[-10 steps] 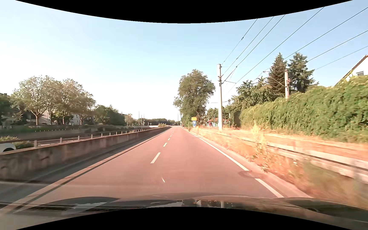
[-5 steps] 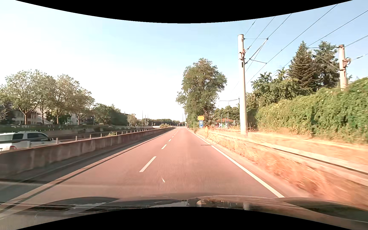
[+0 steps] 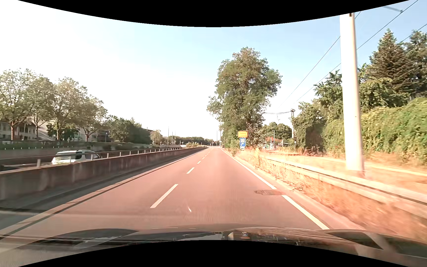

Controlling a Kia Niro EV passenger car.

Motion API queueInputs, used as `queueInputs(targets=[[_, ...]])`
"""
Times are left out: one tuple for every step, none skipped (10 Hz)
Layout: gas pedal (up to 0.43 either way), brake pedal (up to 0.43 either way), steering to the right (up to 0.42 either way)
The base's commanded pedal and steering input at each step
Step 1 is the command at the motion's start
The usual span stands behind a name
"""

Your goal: Follow the waypoints while adhering to traffic rules and regulations

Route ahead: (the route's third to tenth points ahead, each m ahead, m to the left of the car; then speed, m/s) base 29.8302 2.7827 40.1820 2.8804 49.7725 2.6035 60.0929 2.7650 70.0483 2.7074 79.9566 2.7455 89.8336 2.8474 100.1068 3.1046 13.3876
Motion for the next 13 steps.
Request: queueInputs(targets=[[0.0, 0.207, -0.009], [0.0, 0.201, -0.008], [0.0, 0.195, -0.006], [0.0, 0.195, -0.005], [0.0, 0.183, -0.003], [0.0, 0.183, -0.004], [0.0, 0.171, -0.003], [0.0, 0.171, -0.003], [0.0, 0.165, -0.004], [0.0, 0.165, -0.003], [0.0, 0.159, -0.003], [0.0, 0.159, -0.002], [0.0, 0.159, 0.0]])
